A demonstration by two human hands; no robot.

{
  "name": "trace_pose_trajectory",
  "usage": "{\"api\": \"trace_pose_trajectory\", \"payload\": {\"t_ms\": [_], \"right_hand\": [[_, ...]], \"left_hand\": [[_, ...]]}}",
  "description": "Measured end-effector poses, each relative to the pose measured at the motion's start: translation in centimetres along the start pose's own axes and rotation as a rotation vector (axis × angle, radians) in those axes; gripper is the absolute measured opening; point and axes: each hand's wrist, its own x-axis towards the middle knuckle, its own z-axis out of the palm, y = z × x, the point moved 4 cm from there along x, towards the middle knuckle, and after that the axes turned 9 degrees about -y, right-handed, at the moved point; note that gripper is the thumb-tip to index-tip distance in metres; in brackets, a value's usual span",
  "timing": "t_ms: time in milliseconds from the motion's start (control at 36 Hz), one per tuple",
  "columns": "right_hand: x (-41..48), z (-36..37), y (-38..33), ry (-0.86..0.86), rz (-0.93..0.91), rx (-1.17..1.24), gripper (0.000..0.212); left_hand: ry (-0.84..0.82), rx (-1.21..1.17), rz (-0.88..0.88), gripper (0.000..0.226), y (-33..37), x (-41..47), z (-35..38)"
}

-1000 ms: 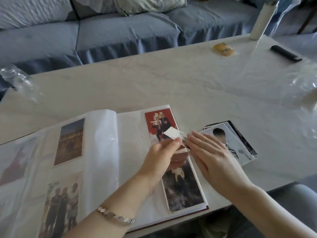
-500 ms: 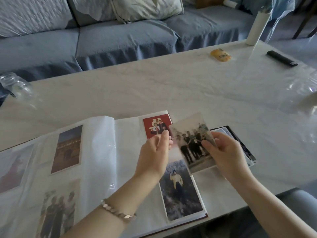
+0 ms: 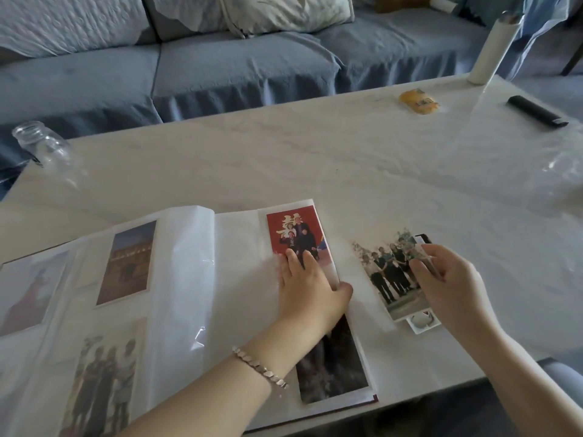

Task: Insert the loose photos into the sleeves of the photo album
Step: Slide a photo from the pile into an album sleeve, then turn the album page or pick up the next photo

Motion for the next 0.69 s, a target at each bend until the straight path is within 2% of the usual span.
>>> {"api": "trace_pose_trajectory", "payload": {"t_ms": [111,167,222,389,583,694], "right_hand": [[-0.1,0.3,-0.1,-0.005,-0.050,-0.028,0.018],[-0.2,0.5,-0.3,-0.007,-0.057,-0.038,0.018],[-0.2,0.7,-0.6,-0.015,-0.069,-0.047,0.017],[-0.4,1.6,-1.8,0.000,-0.117,-0.133,0.015],[-0.8,1.3,-2.6,0.068,-0.155,-0.245,0.024],[-1.3,1.0,-3.5,0.144,-0.226,-0.312,0.023]], "left_hand": [[0.102,-0.188,0.058,0.020,-0.4,-0.9,-2.7],[0.193,-0.263,0.119,0.008,-0.7,-1.3,-4.2],[0.235,-0.292,0.142,0.015,-1.1,-1.6,-5.1],[0.279,-0.348,0.117,0.013,-2.0,-1.5,-5.9],[0.290,-0.315,0.206,0.050,-2.5,-1.8,-6.8],[0.304,-0.313,0.239,0.050,-3.0,-2.2,-7.5]]}}
